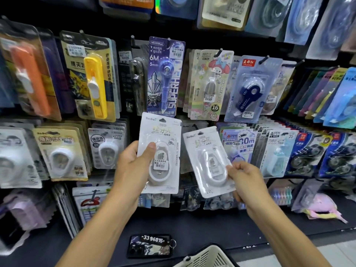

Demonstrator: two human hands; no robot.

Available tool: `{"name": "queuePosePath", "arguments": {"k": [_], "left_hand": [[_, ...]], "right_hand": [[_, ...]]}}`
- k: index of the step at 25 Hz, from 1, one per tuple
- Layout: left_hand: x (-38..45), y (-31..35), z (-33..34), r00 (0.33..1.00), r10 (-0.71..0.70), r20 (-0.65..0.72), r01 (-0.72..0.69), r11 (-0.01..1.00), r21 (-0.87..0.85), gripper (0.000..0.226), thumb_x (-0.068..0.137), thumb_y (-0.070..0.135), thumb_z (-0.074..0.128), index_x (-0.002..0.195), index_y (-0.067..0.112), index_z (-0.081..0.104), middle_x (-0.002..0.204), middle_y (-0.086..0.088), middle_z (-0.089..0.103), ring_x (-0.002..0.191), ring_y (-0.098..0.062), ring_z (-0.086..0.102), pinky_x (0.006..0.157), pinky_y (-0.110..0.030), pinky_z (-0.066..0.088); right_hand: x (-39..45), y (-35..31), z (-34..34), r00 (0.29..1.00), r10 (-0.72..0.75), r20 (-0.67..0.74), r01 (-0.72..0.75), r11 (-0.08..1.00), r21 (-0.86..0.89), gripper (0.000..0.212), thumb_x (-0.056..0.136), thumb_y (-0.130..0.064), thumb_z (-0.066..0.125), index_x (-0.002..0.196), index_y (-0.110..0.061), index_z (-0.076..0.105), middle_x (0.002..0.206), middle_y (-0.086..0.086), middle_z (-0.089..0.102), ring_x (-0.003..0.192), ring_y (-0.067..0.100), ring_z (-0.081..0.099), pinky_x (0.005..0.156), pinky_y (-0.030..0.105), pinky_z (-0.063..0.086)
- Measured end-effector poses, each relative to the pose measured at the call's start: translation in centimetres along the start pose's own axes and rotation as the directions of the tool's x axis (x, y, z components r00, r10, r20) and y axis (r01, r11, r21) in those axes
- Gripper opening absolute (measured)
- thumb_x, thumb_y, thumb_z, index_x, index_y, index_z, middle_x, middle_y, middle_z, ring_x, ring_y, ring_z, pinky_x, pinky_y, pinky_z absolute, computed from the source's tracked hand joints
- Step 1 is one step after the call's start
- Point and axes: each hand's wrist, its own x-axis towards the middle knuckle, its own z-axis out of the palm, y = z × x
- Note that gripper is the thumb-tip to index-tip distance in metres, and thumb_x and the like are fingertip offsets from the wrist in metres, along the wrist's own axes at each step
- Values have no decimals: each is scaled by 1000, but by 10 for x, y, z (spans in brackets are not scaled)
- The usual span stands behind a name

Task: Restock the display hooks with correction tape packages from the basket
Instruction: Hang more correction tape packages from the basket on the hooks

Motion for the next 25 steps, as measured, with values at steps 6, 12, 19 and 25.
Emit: {"name": "queuePosePath", "arguments": {"k": [6, 12, 19, 25], "left_hand": [[0, 2, -1, 1000, -4, -3, 4, 999, -36, 14, 102, 26, 60, 102, 26, 74, 92, 12, 80, 80, -5, 77, 57, -15, 54], [-3, -9, 12, 998, -40, 42, 39, 999, 12, 15, 103, 27, 58, 103, 25, 73, 94, 8, 81, 84, -13, 78, 71, -30, 60], [-5, -24, 28, 951, 51, 306, -211, 829, 517, 25, 99, 35, 62, 124, 35, 59, 128, 15, 66, 117, -10, 61, 103, -37, 49], [9, -35, 12, 924, 101, 368, -382, 225, 897, 71, 100, 47, 49, 161, 31, 17, 170, 12, -11, 156, -15, -16, 127, -48, 2]], "right_hand": [[-10, -8, -1, 980, 116, 161, -139, 980, 141, 13, 102, -10, 53, 89, -12, 49, 57, 10, 57, 28, 19, 44, 31, 16, 28], [-16, 1, 19, 986, -124, 116, 124, 992, 3, 43, 90, -29, 71, 119, -43, 43, 133, -9, 55, 96, 7, 66, 79, 31, 57], [-7, 0, 44, 931, -301, 205, 173, 861, 478, 53, 75, 1, 83, 115, -26, 60, 112, -6, 72, 99, 14, 72, 77, 26, 59], [23, 9, 21, 966, -210, 152, 157, 940, 301, 47, 81, -3, 81, 109, -39, 70, 122, -27, 60, 103, -24, 49, 65, -4, 43]]}}
